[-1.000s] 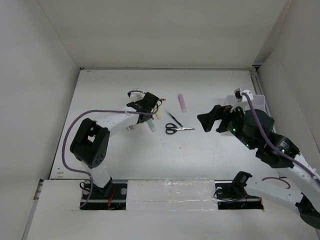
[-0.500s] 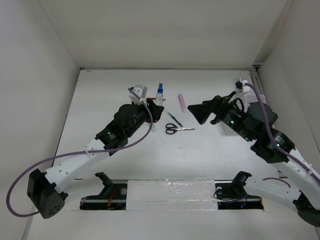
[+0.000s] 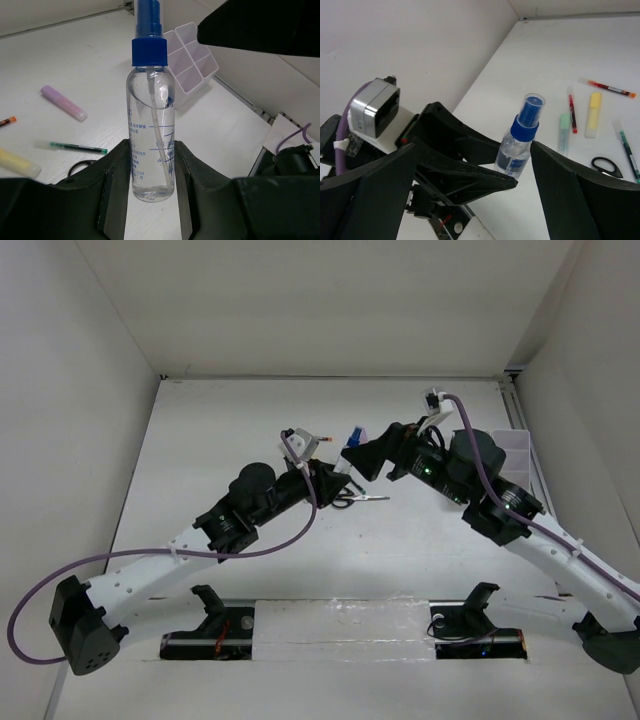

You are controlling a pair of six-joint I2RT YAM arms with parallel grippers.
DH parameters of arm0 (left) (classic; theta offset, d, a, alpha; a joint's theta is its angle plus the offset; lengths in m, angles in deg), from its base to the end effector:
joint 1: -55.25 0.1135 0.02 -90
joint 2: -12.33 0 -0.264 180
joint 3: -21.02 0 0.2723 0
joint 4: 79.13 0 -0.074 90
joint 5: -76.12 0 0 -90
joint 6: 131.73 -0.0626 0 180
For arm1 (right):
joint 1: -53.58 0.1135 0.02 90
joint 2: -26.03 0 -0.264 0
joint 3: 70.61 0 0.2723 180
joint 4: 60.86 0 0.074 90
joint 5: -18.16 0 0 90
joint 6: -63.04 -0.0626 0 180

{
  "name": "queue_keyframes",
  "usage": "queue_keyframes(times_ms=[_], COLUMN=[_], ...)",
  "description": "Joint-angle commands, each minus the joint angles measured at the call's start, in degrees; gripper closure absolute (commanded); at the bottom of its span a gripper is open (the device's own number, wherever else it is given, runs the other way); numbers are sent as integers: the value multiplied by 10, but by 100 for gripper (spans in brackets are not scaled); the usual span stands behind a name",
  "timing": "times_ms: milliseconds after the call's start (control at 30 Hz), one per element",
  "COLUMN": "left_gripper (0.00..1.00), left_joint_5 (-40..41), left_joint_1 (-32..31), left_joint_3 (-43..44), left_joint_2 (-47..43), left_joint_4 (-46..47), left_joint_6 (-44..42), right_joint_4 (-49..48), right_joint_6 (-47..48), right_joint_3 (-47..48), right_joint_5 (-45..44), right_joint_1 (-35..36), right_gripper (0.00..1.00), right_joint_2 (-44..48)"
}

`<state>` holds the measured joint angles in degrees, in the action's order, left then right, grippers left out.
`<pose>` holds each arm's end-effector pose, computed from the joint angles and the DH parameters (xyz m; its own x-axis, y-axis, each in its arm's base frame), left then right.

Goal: Sort the stationery into containers
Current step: Place the stationery in the storage box.

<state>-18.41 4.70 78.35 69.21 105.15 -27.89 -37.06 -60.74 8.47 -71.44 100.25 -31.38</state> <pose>0.1766 -0.2224 0.3480 -0.1452 -0.1988 -0.9692 0.8085 0.5408 -0.2321 0.1831 0.1948 0.4314 -0.4283 0.3562 -0.8305 -0.5944 0.5812 0.5558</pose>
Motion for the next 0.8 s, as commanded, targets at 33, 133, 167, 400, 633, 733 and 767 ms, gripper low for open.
queue_keyframes(times_ms=[33,133,167,400,633,733,767], left_gripper=[100,100,100,100,100,100,100], left_joint_5=[-26,-26,-32,-57,-63,-57,-57], left_joint_1=[0,0,0,0,0,0,0], left_joint_3=[16,16,16,16,10,5,5], left_joint_2=[-23,-23,-23,-23,-23,-29,-29], left_joint_4=[57,63,63,73,79,79,79], left_joint_6=[-4,1,1,7,7,12,12], right_joint_4=[-54,-54,-54,-80,-99,-99,-99], right_joint_6=[-7,-7,-7,-12,-18,-18,-18], right_joint_3=[-14,-21,-21,-21,-21,-21,-26], right_joint_5=[-35,-54,-59,-56,-25,-25,-25], right_joint_1=[-2,-2,-2,-2,-9,-9,-9], right_gripper=[1,2,4,21,58,76,81], right_joint_2=[8,8,8,-25,-47,-47,-47])
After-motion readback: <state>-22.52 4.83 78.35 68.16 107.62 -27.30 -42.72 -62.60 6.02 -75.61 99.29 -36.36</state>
